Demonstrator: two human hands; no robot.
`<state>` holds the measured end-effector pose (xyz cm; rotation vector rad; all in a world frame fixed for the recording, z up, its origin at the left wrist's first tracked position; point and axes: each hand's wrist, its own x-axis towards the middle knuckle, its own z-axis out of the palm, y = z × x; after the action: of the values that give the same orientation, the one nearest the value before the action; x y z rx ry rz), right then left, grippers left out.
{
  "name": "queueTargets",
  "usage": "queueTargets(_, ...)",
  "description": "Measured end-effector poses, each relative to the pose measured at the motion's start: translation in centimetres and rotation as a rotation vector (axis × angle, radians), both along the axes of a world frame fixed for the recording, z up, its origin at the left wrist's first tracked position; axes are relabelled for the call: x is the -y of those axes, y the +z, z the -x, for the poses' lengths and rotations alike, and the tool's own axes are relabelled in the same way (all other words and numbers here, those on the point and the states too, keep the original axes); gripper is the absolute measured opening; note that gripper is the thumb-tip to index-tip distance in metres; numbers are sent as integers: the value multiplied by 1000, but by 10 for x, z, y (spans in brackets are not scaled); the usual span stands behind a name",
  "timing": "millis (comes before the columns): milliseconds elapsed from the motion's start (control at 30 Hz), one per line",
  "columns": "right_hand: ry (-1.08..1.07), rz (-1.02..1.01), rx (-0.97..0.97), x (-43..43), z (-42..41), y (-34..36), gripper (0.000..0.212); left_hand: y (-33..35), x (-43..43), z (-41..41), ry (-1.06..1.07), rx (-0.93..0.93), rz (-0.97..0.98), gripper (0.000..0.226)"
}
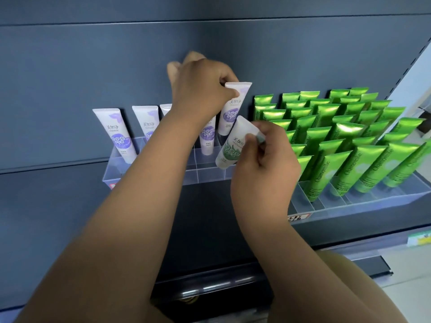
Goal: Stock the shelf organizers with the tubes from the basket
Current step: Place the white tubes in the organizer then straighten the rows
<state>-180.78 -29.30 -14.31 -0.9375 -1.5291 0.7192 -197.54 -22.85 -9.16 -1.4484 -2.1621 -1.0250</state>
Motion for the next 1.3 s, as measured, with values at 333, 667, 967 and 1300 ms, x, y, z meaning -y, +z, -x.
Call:
queueTargets(333,-62,10,3,-6,-3,2,18,-12,-11,1,34,-56,63,21)
queueTargets(667,-31,-22,43,-13,-2,1,19,-17,-20,-5,90,-69,68,20)
queueTargets(967,12,-46,68,-20,3,1,19,-18,-16,-2,56,-131,162,30)
queueTargets(1300,176,-194,449,-64,13,41,30,-6,-13,-2,119,-123,286,17)
